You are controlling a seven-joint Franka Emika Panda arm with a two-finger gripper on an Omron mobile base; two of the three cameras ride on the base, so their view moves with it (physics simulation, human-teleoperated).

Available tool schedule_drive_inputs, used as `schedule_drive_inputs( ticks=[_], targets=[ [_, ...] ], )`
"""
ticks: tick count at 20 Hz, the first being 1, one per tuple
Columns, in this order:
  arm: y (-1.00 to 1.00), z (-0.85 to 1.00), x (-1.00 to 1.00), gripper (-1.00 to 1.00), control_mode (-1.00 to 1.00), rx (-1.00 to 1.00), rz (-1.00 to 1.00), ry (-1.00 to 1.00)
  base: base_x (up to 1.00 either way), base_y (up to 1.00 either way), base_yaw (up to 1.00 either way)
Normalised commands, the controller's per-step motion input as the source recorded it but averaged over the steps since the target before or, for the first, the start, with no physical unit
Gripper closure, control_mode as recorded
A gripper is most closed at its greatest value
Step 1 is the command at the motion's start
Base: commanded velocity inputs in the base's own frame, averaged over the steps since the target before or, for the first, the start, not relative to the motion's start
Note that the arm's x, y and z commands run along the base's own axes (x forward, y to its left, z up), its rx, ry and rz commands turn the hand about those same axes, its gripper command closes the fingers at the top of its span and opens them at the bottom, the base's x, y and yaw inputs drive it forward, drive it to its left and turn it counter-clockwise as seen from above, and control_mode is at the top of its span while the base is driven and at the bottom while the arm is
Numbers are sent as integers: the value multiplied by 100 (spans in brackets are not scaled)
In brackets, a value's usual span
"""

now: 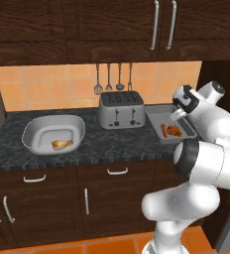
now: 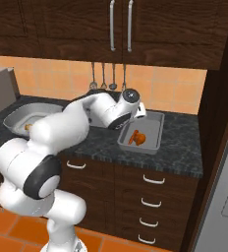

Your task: Place one carrot and one chicken drumstick in each tupperware on the nearby counter, to pack two identical lunches.

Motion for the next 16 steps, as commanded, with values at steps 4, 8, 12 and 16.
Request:
schedule_drive_inputs(
  ticks=[4, 8, 12, 16],
  targets=[
    [43, 94, -93, -100, -100, 14, 0, 19, 0, 0, 0],
    [12, 16, -100, -100, -100, 34, -17, -5, 0, 0, 0],
    [49, 44, -98, -100, -100, 15, -14, -22, 0, 0, 0],
    [60, 96, -55, -100, -100, 0, -7, -10, 0, 0, 0]
  ],
)
